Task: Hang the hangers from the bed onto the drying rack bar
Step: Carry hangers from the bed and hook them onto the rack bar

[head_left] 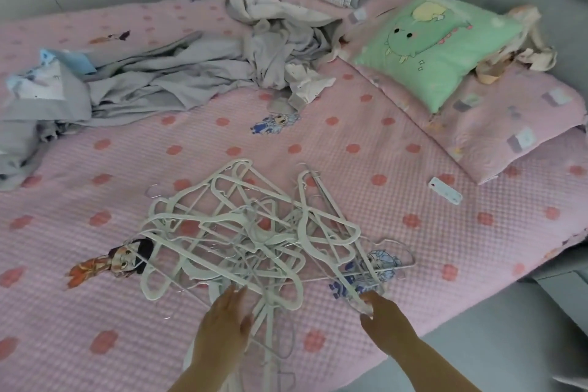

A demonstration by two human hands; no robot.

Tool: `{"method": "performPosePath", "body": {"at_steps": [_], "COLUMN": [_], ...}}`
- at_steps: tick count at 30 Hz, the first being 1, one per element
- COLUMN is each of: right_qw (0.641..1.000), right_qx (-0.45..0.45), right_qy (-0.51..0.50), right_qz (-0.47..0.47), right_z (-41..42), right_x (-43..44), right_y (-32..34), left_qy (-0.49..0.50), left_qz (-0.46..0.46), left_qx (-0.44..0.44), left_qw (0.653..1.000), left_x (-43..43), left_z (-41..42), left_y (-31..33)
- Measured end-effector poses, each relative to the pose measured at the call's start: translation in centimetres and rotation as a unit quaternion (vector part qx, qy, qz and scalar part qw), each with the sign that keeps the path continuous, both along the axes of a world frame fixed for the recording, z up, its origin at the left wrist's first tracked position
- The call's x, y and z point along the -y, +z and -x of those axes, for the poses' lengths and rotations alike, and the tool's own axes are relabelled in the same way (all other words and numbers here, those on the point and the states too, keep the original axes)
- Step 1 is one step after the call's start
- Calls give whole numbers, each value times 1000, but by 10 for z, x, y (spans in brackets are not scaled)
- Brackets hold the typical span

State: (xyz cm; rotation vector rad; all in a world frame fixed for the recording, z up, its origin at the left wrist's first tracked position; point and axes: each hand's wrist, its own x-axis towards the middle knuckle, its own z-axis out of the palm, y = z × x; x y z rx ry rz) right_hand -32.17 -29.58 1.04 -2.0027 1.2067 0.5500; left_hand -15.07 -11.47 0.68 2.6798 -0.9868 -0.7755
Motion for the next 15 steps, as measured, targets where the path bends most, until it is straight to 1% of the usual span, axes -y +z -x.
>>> {"method": "performPosePath", "body": {"at_steps": [4, 7, 9, 10, 11, 13, 15], "right_qw": [999, 997, 994, 991, 987, 981, 982], "right_qx": [-12, -46, -65, -78, -96, -132, -140], "right_qy": [-31, -14, -16, -16, -12, 15, 30], "right_qz": [27, 59, 85, 106, 125, 139, 122], "right_z": [-26, -41, -48, -50, -52, -55, -58], "right_x": [4, 5, 5, 4, 3, -2, -8], "right_y": [-24, -40, -45, -48, -48, -49, -48], "left_qy": [-77, -113, -134, -141, -163, -190, -217], "left_qz": [-61, -78, -60, -27, -18, -83, -94], "left_qx": [-2, -7, 12, 36, 64, 14, 25], "left_qw": [995, 990, 989, 989, 984, 978, 971], "left_x": [7, 9, 4, 2, 1, -6, -10], "left_z": [-33, -51, -59, -62, -67, -77, -81], "left_y": [-28, -47, -64, -71, -74, -80, -85]}}
